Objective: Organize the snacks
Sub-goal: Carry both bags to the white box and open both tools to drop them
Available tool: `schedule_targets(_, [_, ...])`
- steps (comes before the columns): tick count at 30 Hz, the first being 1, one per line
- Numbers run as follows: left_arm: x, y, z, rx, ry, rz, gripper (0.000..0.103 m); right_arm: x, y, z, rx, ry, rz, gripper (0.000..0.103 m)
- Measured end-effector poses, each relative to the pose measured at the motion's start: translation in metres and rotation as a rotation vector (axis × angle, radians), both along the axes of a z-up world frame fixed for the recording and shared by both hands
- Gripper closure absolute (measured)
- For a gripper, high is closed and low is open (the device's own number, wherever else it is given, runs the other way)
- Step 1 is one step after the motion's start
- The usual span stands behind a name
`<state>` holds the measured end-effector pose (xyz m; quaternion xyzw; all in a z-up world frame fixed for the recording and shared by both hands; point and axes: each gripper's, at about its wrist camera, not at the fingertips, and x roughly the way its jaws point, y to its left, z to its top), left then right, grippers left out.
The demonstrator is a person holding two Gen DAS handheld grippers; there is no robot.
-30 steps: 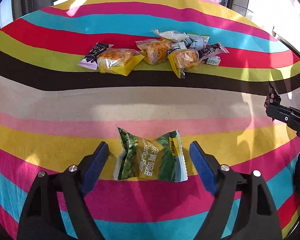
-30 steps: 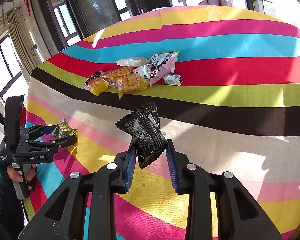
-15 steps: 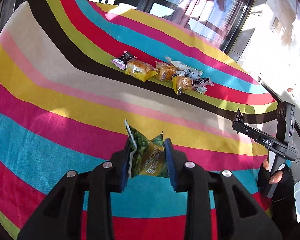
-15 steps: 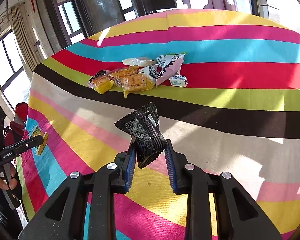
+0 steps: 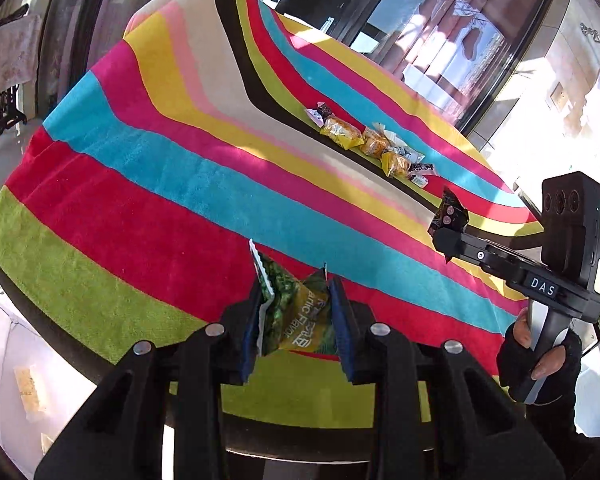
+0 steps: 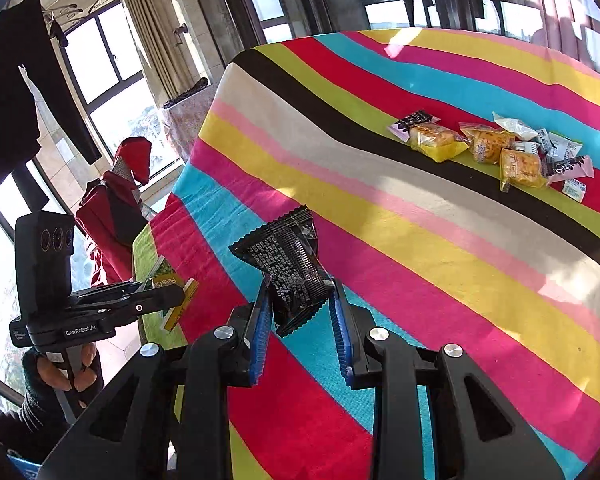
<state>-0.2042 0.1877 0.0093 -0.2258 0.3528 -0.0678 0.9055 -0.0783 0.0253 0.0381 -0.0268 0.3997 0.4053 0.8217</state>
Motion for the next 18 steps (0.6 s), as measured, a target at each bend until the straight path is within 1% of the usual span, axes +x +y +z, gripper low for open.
schedule_targets(2, [-0.016,0.013,-0.003,-0.030,-0.007,0.036,0.071,-0.017,0.026,0.000,0.007,0.011,0.068,0.074])
schedule_targets(5, [-0.039,0.034,-0.010,-0.069,0.005,0.097,0.071,-0.043,0.064,0.000,0.000,0.010,0.166,0.074])
schedule_targets(7, [-0.055,0.048,-0.012,-0.109,-0.003,0.116,0.071,-0.059,0.087,-0.002,-0.003,0.019,0.235,0.074])
schedule_targets(8, [-0.064,0.054,-0.012,-0.116,0.000,0.141,0.071,-0.065,0.097,-0.003,-0.007,0.020,0.260,0.074])
schedule_targets(10, [-0.081,0.065,-0.011,-0.087,0.005,0.199,0.071,-0.082,0.116,-0.006,-0.014,0.022,0.322,0.074])
schedule_targets(13, [-0.103,0.081,-0.016,-0.089,0.023,0.258,0.071,-0.103,0.140,-0.010,-0.020,0.026,0.402,0.074])
schedule_targets(15, [-0.116,0.093,-0.025,-0.087,0.058,0.302,0.071,-0.120,0.154,-0.013,-0.033,0.018,0.447,0.074])
schedule_targets(18, [-0.132,0.110,-0.044,-0.090,0.126,0.376,0.070,-0.139,0.171,-0.026,-0.069,0.018,0.513,0.074])
